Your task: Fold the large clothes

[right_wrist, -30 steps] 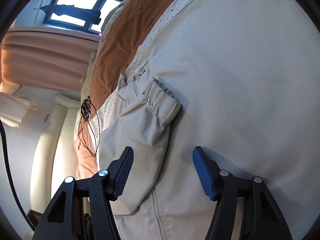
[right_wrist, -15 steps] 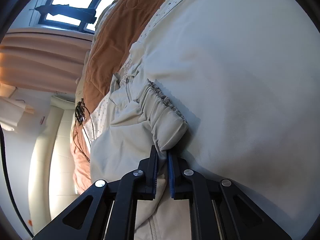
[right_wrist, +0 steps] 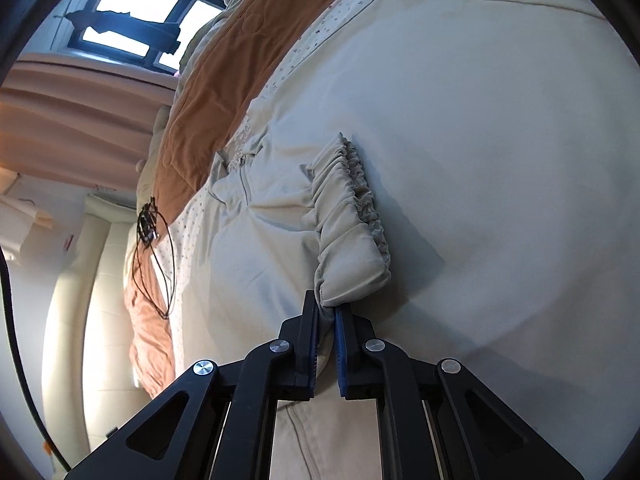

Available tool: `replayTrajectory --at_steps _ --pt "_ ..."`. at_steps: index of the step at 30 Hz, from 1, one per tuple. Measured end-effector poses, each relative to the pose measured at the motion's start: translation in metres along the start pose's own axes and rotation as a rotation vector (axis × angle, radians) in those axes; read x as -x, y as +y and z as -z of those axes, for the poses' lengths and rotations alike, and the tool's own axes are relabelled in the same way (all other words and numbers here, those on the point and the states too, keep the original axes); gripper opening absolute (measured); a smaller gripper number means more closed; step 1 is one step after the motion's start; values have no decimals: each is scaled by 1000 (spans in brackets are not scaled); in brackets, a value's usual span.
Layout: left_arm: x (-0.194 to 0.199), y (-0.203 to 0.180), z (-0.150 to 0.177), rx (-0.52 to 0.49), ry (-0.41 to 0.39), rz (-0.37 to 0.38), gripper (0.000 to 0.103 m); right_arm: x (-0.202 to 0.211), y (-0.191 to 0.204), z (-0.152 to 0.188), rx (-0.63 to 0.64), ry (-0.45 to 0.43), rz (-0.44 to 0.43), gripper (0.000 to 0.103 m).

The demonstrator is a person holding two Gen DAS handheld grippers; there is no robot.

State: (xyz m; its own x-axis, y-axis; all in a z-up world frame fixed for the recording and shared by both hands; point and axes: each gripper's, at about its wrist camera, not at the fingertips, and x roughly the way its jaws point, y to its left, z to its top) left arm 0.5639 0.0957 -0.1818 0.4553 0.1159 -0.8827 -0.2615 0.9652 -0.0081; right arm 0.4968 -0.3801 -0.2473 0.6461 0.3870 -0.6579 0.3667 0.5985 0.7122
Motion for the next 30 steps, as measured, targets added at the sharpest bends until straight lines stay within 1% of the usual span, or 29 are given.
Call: replayTrajectory --at_steps 1,2,4,5,6,7,8,10,11,16,20,23,28,30 --pt "1 2 -1 15 -3 -17 28 1 0 -1 0 6 18 9" --pt "3 5 -2 36 -3 -20 28 3 -3 -1 -12 8 23 13" --pt "8 10 -3 87 3 32 29 9 -6 0 -42 9 30 29" --pt "12 11 -3 108 5 60 33 14 -6 0 -43 4 39 51" --pt "16 9 -3 120 4 72 37 22 -5 -1 -37 -12 44 68" --pt "22 6 -3 124 -2 76 49 29 -5 -2 -31 -26 40 71" --pt "30 2 -3 125 -16 85 63 37 -3 -4 -20 -38 30 71" --pt "48 -9 -3 126 -57 132 77 54 -1 -7 0 -52 11 71" --pt "57 -16 -3 121 -77 153 80 63 -2 -9 5 -65 7 71" --pt "100 -62 -3 63 -140 220 80 111 -19 -22 -1 -137 24 71" --pt "127 -101 4 22 -177 276 81 154 -39 -35 -5 -210 45 71" --pt "141 -129 11 -3 -183 318 81 181 -56 -44 -26 -266 61 71" --pt "157 -171 21 -33 -185 346 81 220 -90 -65 -55 -352 124 71" --pt "159 -187 25 -40 -189 354 81 233 -108 -73 -79 -377 131 71"
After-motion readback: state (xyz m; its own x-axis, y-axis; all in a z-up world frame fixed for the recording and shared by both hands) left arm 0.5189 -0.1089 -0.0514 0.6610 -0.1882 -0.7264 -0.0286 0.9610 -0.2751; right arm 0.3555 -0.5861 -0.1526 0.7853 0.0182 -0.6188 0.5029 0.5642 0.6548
